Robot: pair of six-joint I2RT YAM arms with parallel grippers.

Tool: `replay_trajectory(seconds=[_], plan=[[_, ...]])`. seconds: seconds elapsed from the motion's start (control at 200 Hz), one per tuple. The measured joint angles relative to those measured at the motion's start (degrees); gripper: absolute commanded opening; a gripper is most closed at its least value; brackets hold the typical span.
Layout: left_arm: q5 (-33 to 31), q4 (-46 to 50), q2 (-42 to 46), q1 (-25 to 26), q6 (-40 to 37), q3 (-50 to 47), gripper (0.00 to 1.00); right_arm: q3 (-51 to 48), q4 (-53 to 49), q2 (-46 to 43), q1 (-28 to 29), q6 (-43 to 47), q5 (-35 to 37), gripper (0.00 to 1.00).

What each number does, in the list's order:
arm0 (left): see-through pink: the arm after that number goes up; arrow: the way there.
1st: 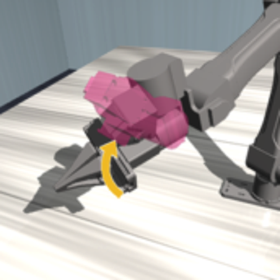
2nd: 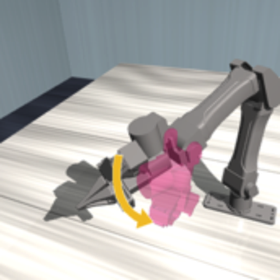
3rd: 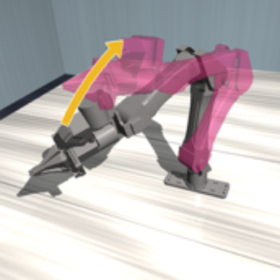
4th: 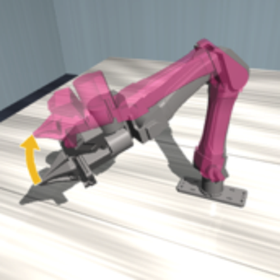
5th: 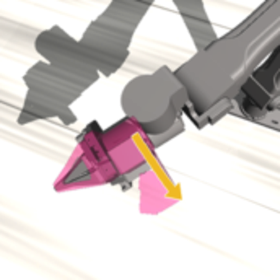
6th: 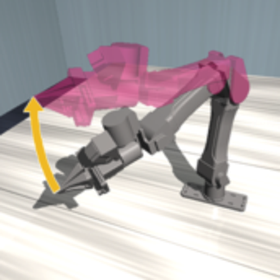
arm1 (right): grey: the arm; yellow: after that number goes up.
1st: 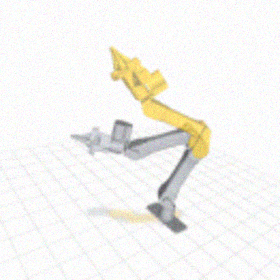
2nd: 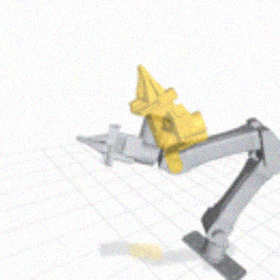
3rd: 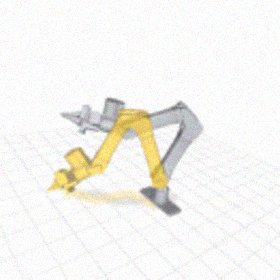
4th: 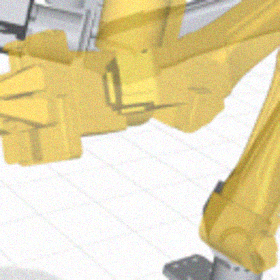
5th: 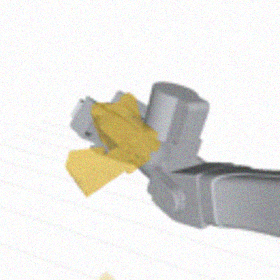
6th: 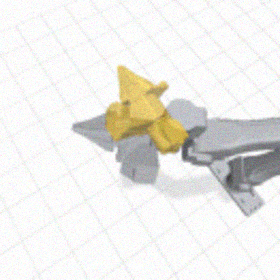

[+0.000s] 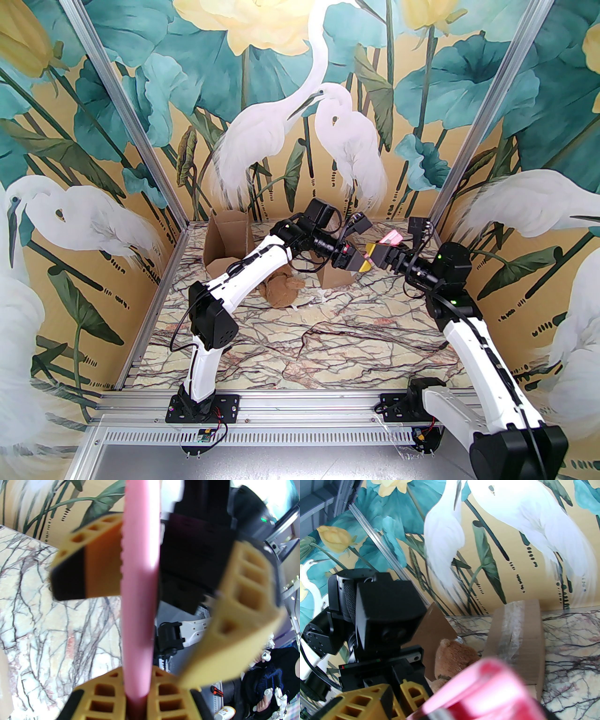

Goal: Unpack the express box

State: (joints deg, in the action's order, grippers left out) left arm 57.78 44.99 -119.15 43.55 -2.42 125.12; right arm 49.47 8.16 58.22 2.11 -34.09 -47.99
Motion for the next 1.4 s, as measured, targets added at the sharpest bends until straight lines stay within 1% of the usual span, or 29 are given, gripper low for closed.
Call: replay_trajectory(seconds=[0.055,0.11,0.15,0.235,0.46,0.62,0.73,0.925,1.01,1.03,1.07,1.12,1.17,1.21,1.32,1.395], plan=[[0.7,0.0,0.0,0.0,0.0,0.0,0.0,-0.1,2.4,0.9,0.0,-1.0,-1.7,0.49],[1.4,-0.1,0.0,0.0,0.0,-0.1,0.0,-0.1,3.8,1.4,0.0,-1.5,-3.1,0.41],[1.8,-0.1,0.2,0.0,0.0,-0.2,0.0,-0.1,4.5,1.7,0.0,-1.6,-3.8,0.39],[2.0,-0.4,0.3,0.2,-0.1,-0.2,0.0,-0.2,6.5,2.4,-0.1,-1.9,-5.3,0.29],[2.4,-1.5,0.8,0.2,-1.9,-0.5,0.0,-0.2,11.2,3.4,-0.2,-3.2,-9.1,0.25],[0.9,-1.5,1.0,0.2,-3.1,-0.7,0.0,-0.1,13.9,5.0,-0.3,-3.4,-11.5,0.23],[-0.5,-1.4,1.1,0.2,-4.2,-0.9,0.02,0.9,14.4,6.9,-0.4,-3.6,-14.1,0.16],[-2.2,-1.0,1.1,0.2,-5.1,-1.0,0.14,1.6,15.3,8.7,-0.6,-3.6,-16.5,0.09],[-2.6,-0.9,1.4,0.2,-5.2,-1.2,0.17,1.6,15.3,8.7,-0.6,-2.9,-16.6,0.06],[-2.7,-0.9,1.5,0.2,-5.2,-1.4,0.2,1.6,15.3,8.7,-0.6,-2.6,-16.6,0.05],[-3.0,-0.9,1.7,0.0,-5.1,-1.7,0.29,1.7,15.2,8.6,-0.6,-1.7,-16.6,0.04],[-3.3,-0.8,2.0,-0.1,-4.4,-1.8,0.36,1.7,14.8,8.3,-0.3,0.2,-16.3,0.03],[-3.6,-0.9,2.4,-0.4,-3.4,-2.1,0.48,1.7,14.2,8.0,-0.3,1.8,-16.1,0.01],[-3.8,-0.8,2.8,-0.9,-3.2,-2.4,0.55,1.7,13.6,7.7,-0.3,3.2,-15.6,0.0],[-5.2,-1.0,4.1,-2.0,-2.6,-3.0,0.68,1.7,11.7,7.0,-0.4,6.0,-14.6,0.0],[-7.5,-1.1,5.0,-2.6,-2.3,-3.3,0.72,1.7,10.5,6.8,-0.6,7.6,-13.6,0.0]])
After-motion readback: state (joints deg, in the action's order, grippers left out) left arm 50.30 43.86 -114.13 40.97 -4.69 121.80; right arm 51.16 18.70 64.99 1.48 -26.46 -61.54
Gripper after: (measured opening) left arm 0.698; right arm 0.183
